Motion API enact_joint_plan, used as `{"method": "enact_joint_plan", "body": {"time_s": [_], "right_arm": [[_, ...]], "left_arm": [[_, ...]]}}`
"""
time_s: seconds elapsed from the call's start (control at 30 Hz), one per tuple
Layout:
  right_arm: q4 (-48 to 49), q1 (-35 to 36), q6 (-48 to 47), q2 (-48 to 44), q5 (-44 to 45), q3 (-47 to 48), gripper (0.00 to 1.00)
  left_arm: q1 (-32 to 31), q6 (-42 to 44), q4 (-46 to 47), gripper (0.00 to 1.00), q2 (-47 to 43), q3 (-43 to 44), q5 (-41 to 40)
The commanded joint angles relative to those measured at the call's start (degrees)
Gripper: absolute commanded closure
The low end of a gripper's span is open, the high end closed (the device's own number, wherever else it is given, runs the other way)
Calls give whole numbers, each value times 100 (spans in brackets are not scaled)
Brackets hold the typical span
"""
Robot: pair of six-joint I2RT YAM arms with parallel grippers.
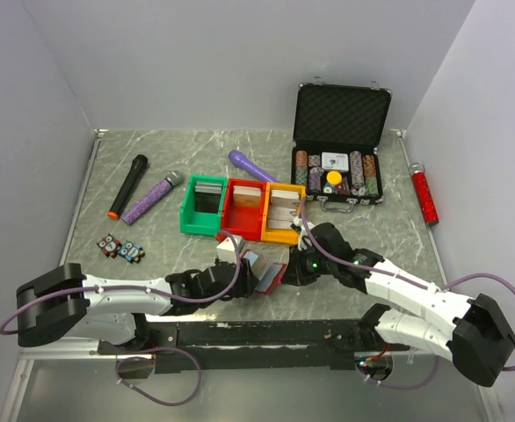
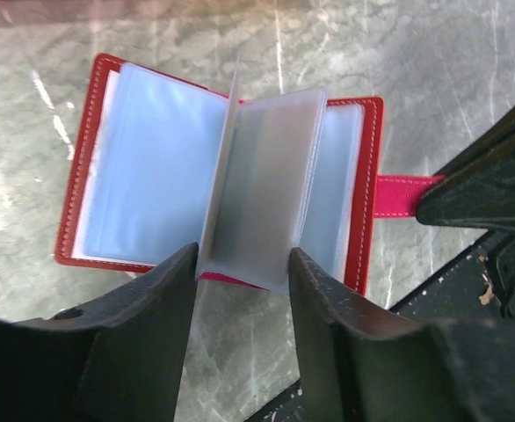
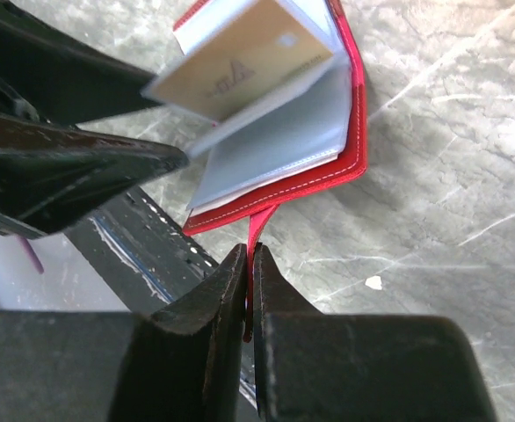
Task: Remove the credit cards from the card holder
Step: Remove the credit card from the card holder.
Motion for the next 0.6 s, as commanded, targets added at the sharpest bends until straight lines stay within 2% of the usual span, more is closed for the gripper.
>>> {"method": "enact_joint_plan", "body": {"time_s": [0.0, 0.43, 0.57], "right_arm": [[51, 54, -79, -107, 78, -132, 100], [-379, 54, -44, -370, 509, -282, 99], [-572, 54, 27, -546, 658, -160, 82]], "left_arm": [[-5, 11, -260, 48, -157, -52, -292], [30, -209, -559, 51, 89, 71, -511], [65, -279, -673, 51, 28, 27, -547]]}}
